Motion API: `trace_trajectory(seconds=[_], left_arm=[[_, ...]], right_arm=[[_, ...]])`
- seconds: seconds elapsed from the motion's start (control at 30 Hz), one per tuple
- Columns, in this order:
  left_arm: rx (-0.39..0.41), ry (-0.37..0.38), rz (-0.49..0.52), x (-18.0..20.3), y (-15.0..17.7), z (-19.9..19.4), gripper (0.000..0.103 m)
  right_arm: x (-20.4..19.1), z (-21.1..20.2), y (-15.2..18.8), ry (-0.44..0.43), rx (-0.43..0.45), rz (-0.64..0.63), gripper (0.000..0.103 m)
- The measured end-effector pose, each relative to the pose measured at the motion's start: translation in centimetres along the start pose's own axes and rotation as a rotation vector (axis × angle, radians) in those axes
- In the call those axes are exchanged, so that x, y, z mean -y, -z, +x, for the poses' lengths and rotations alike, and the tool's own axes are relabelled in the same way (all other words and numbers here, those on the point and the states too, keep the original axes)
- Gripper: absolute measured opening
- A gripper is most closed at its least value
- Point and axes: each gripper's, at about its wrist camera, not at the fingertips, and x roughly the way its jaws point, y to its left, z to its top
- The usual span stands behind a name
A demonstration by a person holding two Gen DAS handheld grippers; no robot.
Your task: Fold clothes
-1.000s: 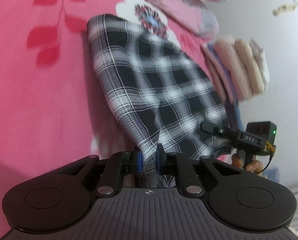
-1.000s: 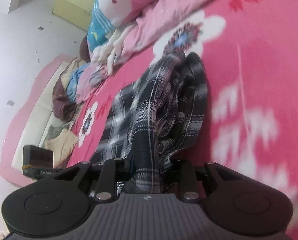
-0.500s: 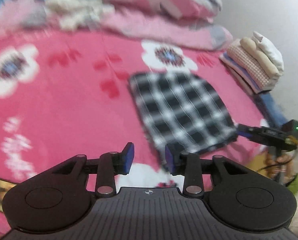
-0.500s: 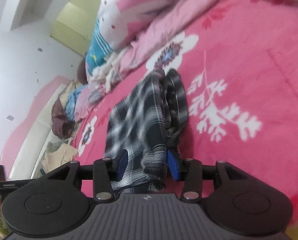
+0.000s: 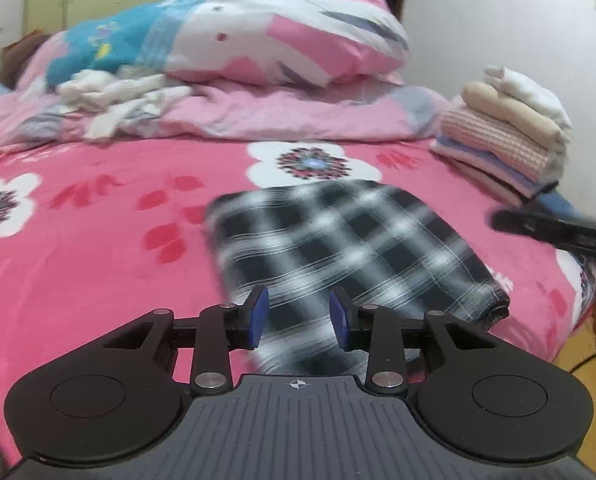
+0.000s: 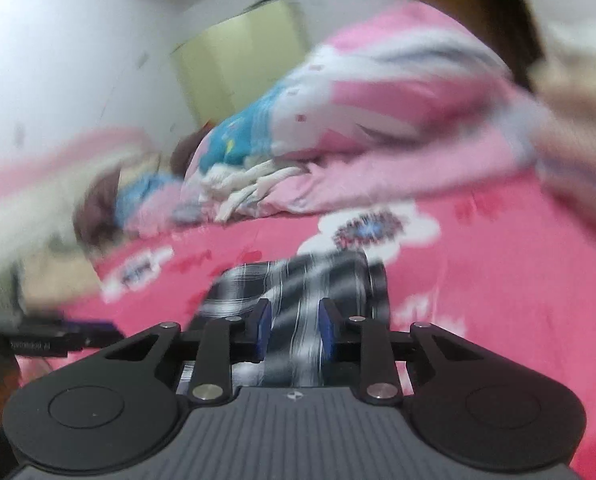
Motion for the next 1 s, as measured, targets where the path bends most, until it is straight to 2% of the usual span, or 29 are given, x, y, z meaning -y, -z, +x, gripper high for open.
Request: trace_trajectory(seconds=[0.1, 0.2, 0.23, 0.27, 0.33, 0.4, 0.53, 0.63, 0.73, 0.83, 0.9, 1.0], left_arm=[[-0.054, 0.059, -0.001, 0.0, 0.0, 2.9, 0.032], [-0.142, 0.124, -0.042, -0.5, 0.4, 5.7, 0.029], [-0.158, 0.153, -0.078, -1.0, 0.5, 6.1, 0.029], [-0.173, 0.182, -0.115, -1.5, 0.6, 6.6, 0.029], [-0.203, 0.24, -0.187, -2.5, 0.9, 7.5, 0.029], [-0.216, 0.28, -0.256, -3.4, 1.2, 8.0, 0.029], [-0.217, 0.336, -0.368, -4.9, 1.9, 8.5, 0.03], [-0.214, 0.345, -0.39, -5.3, 2.0, 8.3, 0.03], [-0.215, 0.348, -0.402, -5.4, 2.2, 8.2, 0.03], [-0.216, 0.35, -0.413, -5.5, 2.2, 8.2, 0.03], [-0.217, 0.355, -0.423, -5.6, 2.2, 8.4, 0.03], [-0.219, 0.367, -0.439, -5.8, 2.1, 8.8, 0.03]], right_arm=[[-1.5, 3.8, -0.9, 0.004, -0.028, -0.173, 0.024], [-0.5, 7.9, 0.1, 0.011, -0.116, -0.188, 0.02], [0.4, 9.4, 1.1, 0.037, -0.17, -0.182, 0.014], [1.4, 10.7, 2.2, 0.053, -0.21, -0.166, 0.012], [2.6, 11.0, 2.7, 0.031, -0.206, -0.119, 0.012], [1.9, 10.5, 1.1, 0.053, -0.228, -0.152, 0.011], [0.3, 10.8, -1.9, 0.021, -0.151, -0.24, 0.011], [1.6, 13.9, -1.4, 0.045, -0.203, -0.212, 0.011], [4.0, 15.5, -0.4, 0.031, -0.248, -0.132, 0.012], [3.3, 15.0, -2.1, 0.068, -0.224, -0.189, 0.012], [2.7, 15.0, -3.1, 0.054, -0.19, -0.214, 0.012], [3.4, 16.8, -2.3, 0.055, -0.221, -0.179, 0.012]])
